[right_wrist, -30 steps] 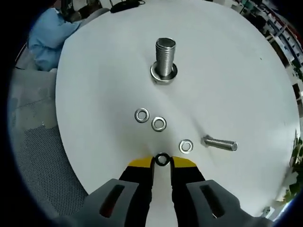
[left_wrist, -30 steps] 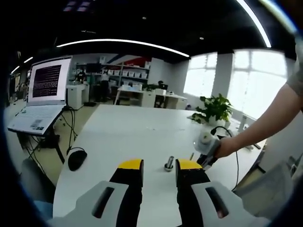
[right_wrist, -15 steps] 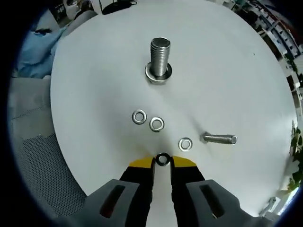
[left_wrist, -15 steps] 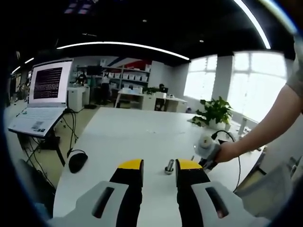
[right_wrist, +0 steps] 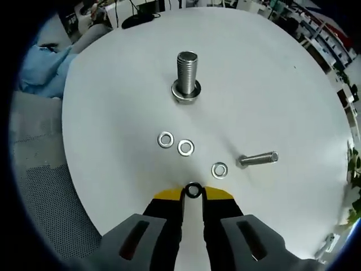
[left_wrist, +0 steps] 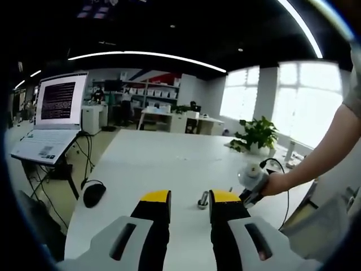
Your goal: Place the washer onto the threaded stud by aligning its center hole with the stud, sliding it down to the base, and recovering from edge contact or off-axis alignment until the washer reaches the visible bottom stop.
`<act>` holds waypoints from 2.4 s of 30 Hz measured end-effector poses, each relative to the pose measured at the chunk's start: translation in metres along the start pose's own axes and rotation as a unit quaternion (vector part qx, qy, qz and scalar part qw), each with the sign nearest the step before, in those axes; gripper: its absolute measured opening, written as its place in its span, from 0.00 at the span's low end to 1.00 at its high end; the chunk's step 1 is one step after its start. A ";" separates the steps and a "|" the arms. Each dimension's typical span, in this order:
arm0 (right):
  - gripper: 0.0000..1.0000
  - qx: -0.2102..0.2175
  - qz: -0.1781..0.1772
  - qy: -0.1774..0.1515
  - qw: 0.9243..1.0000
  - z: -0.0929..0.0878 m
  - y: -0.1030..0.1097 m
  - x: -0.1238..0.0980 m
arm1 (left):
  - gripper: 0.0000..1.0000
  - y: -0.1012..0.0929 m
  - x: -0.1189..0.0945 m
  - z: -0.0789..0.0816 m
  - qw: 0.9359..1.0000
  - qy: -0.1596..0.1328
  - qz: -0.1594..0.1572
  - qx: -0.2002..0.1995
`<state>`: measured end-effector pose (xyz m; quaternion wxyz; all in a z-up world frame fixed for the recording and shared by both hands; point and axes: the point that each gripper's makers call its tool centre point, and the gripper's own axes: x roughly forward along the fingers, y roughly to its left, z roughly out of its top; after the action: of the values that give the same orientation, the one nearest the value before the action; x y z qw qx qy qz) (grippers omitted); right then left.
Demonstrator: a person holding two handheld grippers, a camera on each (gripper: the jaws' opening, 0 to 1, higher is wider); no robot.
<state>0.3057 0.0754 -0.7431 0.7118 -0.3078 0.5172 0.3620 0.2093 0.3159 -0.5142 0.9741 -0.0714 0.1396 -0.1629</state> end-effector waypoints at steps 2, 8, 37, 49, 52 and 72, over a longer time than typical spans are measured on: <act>0.14 0.004 0.001 -0.005 1.000 0.000 -0.001 -0.002 | 0.25 0.000 0.000 0.000 1.000 0.000 0.000 0.000; 0.14 0.014 0.006 -0.029 0.999 0.004 -0.002 -0.015 | 0.25 -0.001 0.000 0.001 1.000 -0.002 -0.004 -0.004; 0.14 -0.003 -0.026 -0.131 0.991 0.043 -0.017 -0.082 | 0.25 -0.003 -0.004 0.008 1.000 -0.022 -0.007 -0.005; 0.14 0.004 -0.043 -0.110 0.993 0.042 -0.048 -0.074 | 0.25 -0.004 -0.004 0.005 1.000 -0.016 -0.010 -0.005; 0.14 0.002 -0.045 -0.109 0.993 0.047 -0.055 -0.071 | 0.25 -0.003 -0.004 0.005 1.000 -0.016 -0.010 -0.006; 0.14 -0.011 -0.048 -0.069 0.996 0.046 -0.063 -0.046 | 0.25 -0.007 -0.002 0.004 1.000 -0.014 -0.021 -0.012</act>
<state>0.3727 0.0696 -0.6824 0.7588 -0.3144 0.4474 0.3539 0.2067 0.3106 -0.5087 0.9714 -0.0881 0.1268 -0.1805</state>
